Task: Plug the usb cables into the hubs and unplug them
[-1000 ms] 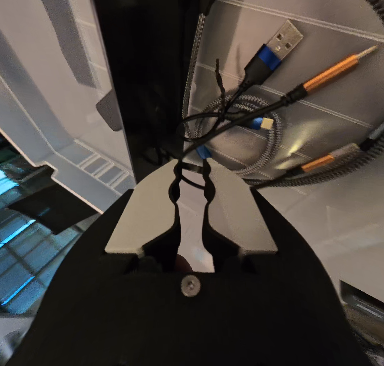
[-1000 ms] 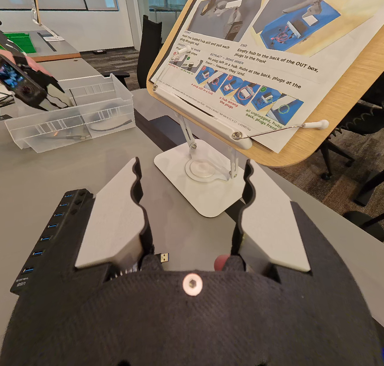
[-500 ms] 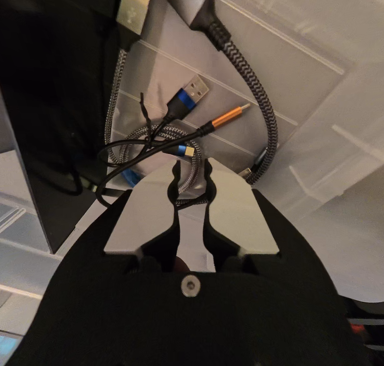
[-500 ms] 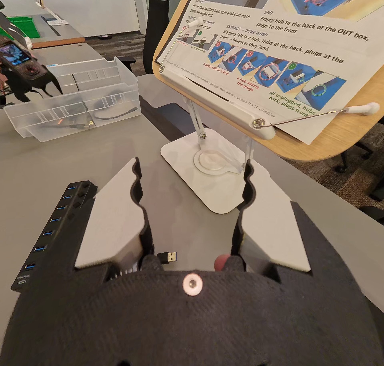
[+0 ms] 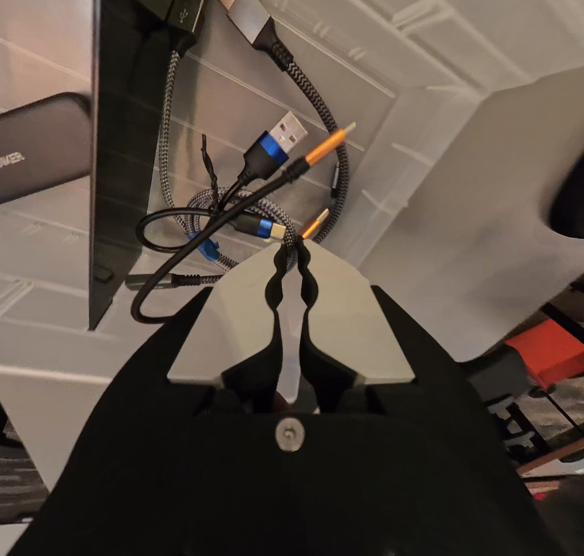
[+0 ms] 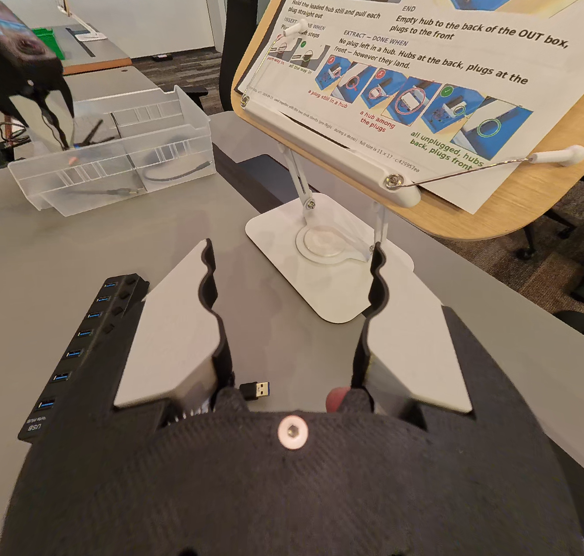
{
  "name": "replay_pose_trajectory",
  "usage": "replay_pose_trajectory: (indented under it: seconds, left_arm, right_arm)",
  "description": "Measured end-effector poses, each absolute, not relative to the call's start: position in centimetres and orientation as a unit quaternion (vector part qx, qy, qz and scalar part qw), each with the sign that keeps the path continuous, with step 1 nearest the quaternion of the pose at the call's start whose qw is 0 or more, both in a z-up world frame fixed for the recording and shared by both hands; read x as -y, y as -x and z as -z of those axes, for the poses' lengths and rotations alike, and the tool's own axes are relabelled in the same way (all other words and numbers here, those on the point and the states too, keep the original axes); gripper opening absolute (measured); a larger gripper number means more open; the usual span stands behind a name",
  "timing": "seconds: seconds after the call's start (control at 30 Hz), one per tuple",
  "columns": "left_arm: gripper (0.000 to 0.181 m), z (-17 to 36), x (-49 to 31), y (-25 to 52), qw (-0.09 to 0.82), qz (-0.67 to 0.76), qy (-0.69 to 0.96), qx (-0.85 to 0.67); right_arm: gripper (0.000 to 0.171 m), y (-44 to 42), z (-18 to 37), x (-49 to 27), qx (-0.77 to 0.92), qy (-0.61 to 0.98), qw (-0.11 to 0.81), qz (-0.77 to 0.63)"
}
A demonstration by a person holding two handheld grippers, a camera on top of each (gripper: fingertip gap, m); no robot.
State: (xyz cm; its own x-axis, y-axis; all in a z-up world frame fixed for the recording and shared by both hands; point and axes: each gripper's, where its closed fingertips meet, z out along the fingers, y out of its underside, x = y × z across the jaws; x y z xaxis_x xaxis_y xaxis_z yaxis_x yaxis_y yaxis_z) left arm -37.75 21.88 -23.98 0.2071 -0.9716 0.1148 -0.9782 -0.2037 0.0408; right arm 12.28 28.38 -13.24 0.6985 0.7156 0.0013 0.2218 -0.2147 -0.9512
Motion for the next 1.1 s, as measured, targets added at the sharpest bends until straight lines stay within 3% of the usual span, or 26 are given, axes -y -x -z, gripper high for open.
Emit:
replay_pose_trajectory:
  seconds: [0.13, 0.23, 0.3, 0.37, 0.53, 0.63, 0.83, 1.1]
  left_arm:
    - [0.006, 20.8, -21.5, 37.0, 0.044, -0.061, -0.776, 0.627]
    - [0.006, 19.0, -22.7, 35.5, -0.02, -0.099, -0.785, 0.611]
    - [0.006, 21.0, -22.0, 37.9, 0.044, -0.027, -0.775, 0.63]
    - [0.006, 21.6, -21.5, 37.9, 0.058, -0.049, -0.784, 0.616]
    - [0.006, 18.1, -21.3, 33.9, -0.068, -0.212, -0.778, 0.588]
    - [0.006, 18.7, -20.8, 34.5, -0.076, -0.214, -0.777, 0.587]
    - [0.006, 15.8, -22.3, 33.1, -0.232, -0.272, -0.755, 0.55]
    - [0.006, 14.6, -23.0, 34.5, -0.333, -0.203, -0.748, 0.538]
  right_arm:
    - [0.097, -12.3, 13.1, -28.3, 0.313, 0.744, 0.543, -0.231]
    - [0.097, -12.3, 12.9, -28.3, 0.313, 0.743, 0.544, -0.232]
    - [0.097, -12.3, 12.8, -28.3, 0.313, 0.742, 0.546, -0.232]
    - [0.097, -12.3, 12.6, -28.2, 0.312, 0.74, 0.548, -0.234]
    - [0.097, -12.7, 11.8, -28.0, 0.308, 0.735, 0.555, -0.236]
    - [0.097, -13.0, 11.3, -28.0, 0.304, 0.732, 0.561, -0.239]
    - [0.097, -13.2, 11.1, -28.0, 0.299, 0.73, 0.563, -0.245]
    - [0.097, -13.1, 11.1, -27.9, 0.298, 0.73, 0.564, -0.247]
